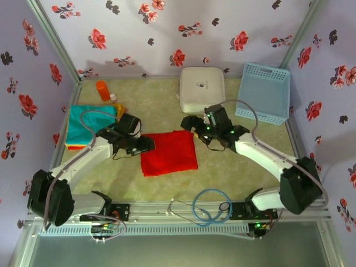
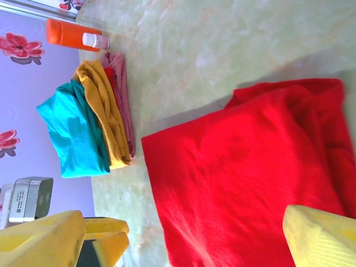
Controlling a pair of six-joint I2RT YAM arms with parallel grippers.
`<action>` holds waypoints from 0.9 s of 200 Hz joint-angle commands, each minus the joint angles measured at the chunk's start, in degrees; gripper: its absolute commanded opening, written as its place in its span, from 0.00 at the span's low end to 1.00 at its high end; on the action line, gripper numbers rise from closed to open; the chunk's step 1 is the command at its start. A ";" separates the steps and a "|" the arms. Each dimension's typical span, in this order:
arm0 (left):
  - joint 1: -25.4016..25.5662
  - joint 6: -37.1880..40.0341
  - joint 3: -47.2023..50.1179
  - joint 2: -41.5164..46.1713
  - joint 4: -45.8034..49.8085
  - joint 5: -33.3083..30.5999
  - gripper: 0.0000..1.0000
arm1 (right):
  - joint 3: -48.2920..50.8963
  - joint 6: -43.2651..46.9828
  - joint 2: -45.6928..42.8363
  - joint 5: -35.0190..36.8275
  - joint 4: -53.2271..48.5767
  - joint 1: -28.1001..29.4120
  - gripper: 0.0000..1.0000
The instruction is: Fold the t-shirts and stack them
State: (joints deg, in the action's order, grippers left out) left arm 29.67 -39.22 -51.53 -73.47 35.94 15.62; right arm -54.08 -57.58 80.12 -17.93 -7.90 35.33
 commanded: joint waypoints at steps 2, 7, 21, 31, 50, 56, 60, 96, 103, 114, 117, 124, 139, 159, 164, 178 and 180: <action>-0.32 -1.96 -2.26 -3.48 -3.26 2.08 0.48 | -3.68 -4.19 6.48 -0.08 5.56 1.08 0.92; -0.32 -2.55 -2.70 -4.29 -3.97 2.14 0.49 | -4.18 -5.31 8.13 -0.67 7.49 1.15 0.92; -0.29 -3.03 -3.39 -6.94 -6.79 2.15 0.49 | -5.58 -8.65 12.90 -2.58 12.99 1.62 0.92; -0.33 -3.44 -3.56 -8.99 -8.61 1.87 0.49 | -6.50 -10.32 16.13 -3.59 16.26 1.84 0.92; -0.64 -3.49 -3.29 -12.83 -12.42 1.62 0.49 | -8.34 -11.25 20.63 -4.28 19.66 1.96 0.91; -0.94 -3.80 -3.00 -13.90 -13.37 1.52 0.49 | -8.75 -10.76 21.52 -3.97 19.41 1.87 0.91; -1.22 -3.92 -2.77 -14.59 -14.05 1.52 0.49 | -8.91 -10.44 21.90 -3.72 19.13 1.93 0.91; -4.33 -3.86 -0.29 -17.45 -17.17 1.46 0.48 | -7.19 -5.77 25.14 -4.38 19.85 0.74 0.91; -4.97 -3.66 0.47 -17.71 -17.89 1.55 0.48 | -6.57 -5.13 25.88 -4.59 19.77 0.26 0.91; -5.87 -3.36 1.37 -18.57 -18.50 1.67 0.48 | -4.72 -5.29 27.05 -4.60 22.05 -0.15 0.91; -6.05 -3.20 1.50 -18.88 -18.61 1.77 0.47 | -4.23 -5.44 27.43 -4.81 22.99 -0.24 0.91; -6.49 -2.77 1.76 -19.55 -18.64 1.96 0.47 | -3.25 -5.79 28.28 -5.41 25.07 -0.35 0.91; -6.89 -2.24 2.43 -20.83 -18.71 2.22 0.43 | -2.02 -6.27 30.27 -6.34 27.44 -0.48 0.91; -7.23 -2.01 3.41 -21.36 -19.65 2.20 0.42 | -0.58 -6.38 31.50 -6.50 29.13 -0.44 0.91; -7.41 -1.86 3.51 -21.37 -19.54 2.18 0.42 | -0.46 -6.40 31.45 -6.51 29.28 -0.44 0.91; -7.91 -1.34 3.51 -20.62 -18.58 2.22 0.41 | -0.37 -6.32 31.18 -6.80 29.29 -0.55 0.91; -7.93 -1.22 3.49 -20.39 -18.44 2.18 0.41 | -0.44 -6.25 31.01 -6.82 29.16 -0.53 0.91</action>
State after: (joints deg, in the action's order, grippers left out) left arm 22.70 -42.22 -49.45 -93.89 16.53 17.65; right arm -56.40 -64.58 109.21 -24.34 21.41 34.96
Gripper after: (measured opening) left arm 0.416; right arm 0.906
